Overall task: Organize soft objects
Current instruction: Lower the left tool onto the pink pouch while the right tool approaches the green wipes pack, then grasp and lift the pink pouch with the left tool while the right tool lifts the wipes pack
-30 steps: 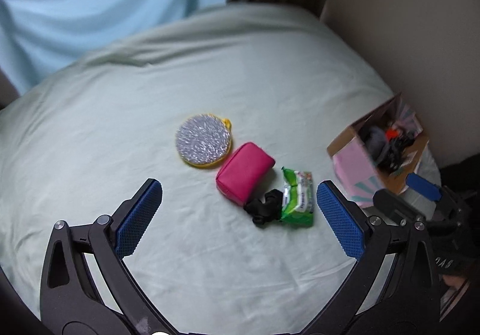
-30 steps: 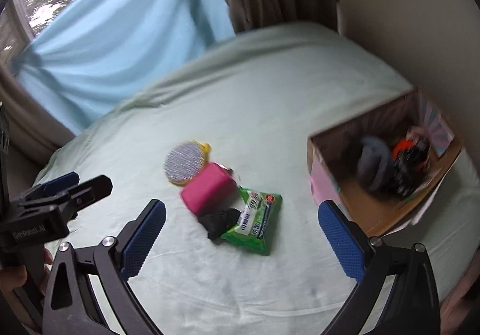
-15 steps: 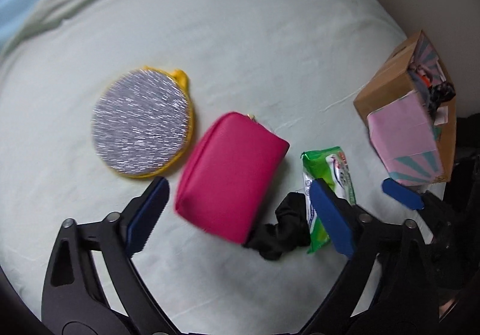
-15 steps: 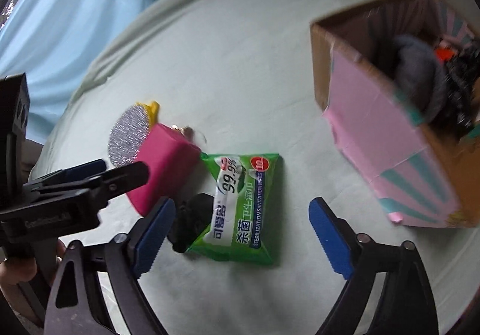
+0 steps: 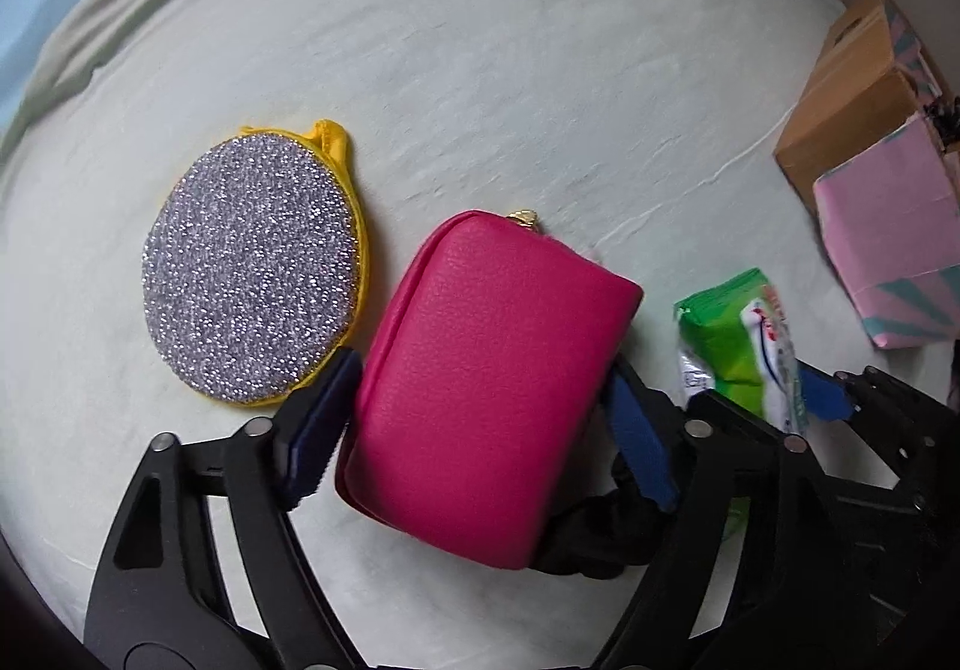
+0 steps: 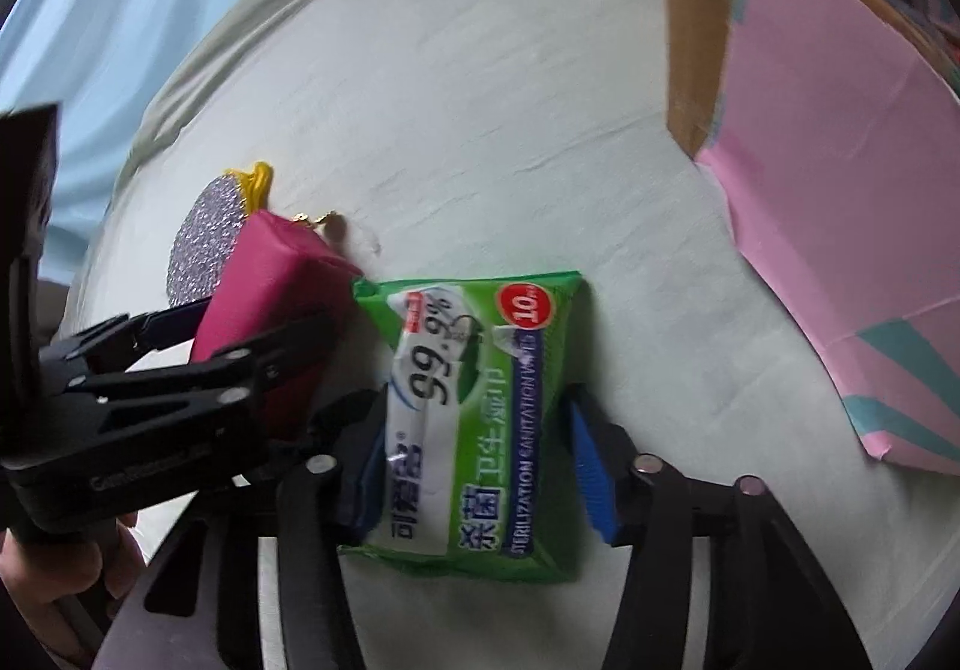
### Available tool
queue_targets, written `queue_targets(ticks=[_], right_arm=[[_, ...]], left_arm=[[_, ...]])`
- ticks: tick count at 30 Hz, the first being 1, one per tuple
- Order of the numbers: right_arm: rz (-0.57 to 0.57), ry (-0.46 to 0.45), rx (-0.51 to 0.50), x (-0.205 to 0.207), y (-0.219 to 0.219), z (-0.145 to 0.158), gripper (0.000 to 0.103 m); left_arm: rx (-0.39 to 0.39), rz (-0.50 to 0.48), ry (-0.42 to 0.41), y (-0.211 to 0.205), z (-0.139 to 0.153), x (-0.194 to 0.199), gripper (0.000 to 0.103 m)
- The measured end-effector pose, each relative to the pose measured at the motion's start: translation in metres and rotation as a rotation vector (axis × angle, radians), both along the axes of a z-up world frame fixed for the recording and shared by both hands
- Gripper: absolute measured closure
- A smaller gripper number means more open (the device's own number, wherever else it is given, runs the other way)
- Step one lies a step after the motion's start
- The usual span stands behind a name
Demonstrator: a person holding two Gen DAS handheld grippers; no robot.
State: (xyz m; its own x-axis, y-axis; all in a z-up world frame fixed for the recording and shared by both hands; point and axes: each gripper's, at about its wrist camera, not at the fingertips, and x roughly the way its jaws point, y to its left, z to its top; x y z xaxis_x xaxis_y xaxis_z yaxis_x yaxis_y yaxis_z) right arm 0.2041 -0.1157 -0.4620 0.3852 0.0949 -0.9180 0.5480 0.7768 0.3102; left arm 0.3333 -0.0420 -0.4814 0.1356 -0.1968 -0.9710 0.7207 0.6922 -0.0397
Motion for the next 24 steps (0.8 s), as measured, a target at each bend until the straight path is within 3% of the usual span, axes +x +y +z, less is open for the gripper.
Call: queue_targets(ticks=[10,17,24], right_arm=[[0.044,-0.022,-0.030,0.001,0.004,0.012,0.069],[0.071,-0.076,-0.059,-0.003,0.008,0.045,0.069],[0.117,-0.143,-0.078,-0.017,0.015,0.102,0.069]], left_arm=[[0.004,0.017,-0.015,0.011,0.012,0.000,0.046],[-0.018,0.062,-0.041,0.031,0.051,-0.019,0.054],[-0.067,0.128,-0.106,0.049,0.117,-0.050,0.055]])
